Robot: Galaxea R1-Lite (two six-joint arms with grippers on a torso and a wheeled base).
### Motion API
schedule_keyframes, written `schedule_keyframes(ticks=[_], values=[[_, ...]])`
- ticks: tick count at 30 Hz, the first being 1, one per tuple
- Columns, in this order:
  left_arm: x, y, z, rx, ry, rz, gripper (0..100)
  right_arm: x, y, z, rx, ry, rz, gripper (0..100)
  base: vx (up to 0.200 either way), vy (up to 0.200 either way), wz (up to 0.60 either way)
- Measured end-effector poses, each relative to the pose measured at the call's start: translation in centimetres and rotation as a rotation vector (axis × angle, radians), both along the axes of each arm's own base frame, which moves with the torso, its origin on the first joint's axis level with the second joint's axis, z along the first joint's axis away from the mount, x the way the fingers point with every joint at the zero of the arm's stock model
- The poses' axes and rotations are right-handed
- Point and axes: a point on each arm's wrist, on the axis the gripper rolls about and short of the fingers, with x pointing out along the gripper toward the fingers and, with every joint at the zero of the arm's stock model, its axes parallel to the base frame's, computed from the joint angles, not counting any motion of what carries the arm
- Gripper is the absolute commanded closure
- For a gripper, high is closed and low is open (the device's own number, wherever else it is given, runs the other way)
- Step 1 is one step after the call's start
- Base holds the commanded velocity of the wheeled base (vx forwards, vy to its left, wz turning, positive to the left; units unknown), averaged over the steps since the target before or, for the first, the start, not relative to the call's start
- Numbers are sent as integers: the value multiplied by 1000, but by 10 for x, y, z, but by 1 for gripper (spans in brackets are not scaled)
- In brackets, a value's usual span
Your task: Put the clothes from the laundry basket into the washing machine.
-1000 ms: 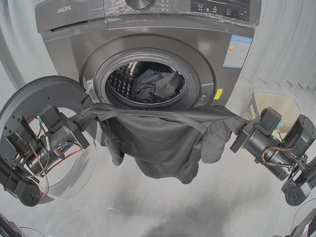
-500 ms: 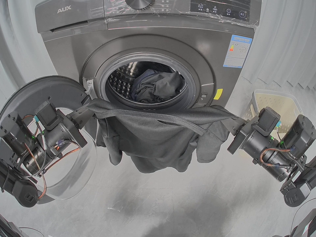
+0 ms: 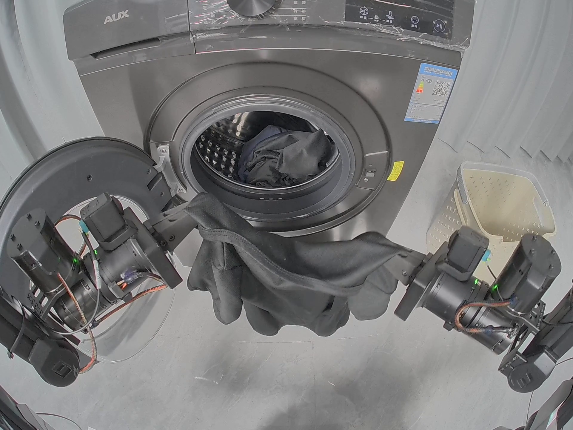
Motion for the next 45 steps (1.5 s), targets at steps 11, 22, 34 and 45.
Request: schedule_keyframes(ticks=[11, 22, 34, 45], values=[[7, -16, 21, -43, -81, -41, 100, -7, 20, -31, -80, 93, 74, 100, 0, 0, 0], [10, -27, 25, -57, -94, -65, 100, -17, 39, -54, -141, 160, 120, 0, 0, 0, 0], [10, -27, 27, -62, -103, -65, 100, -38, 37, -85, -256, 269, 160, 0, 0, 0, 0], [5, -31, 26, -59, -101, -90, 100, 18, 57, -74, -154, 163, 60, 0, 0, 0, 0]])
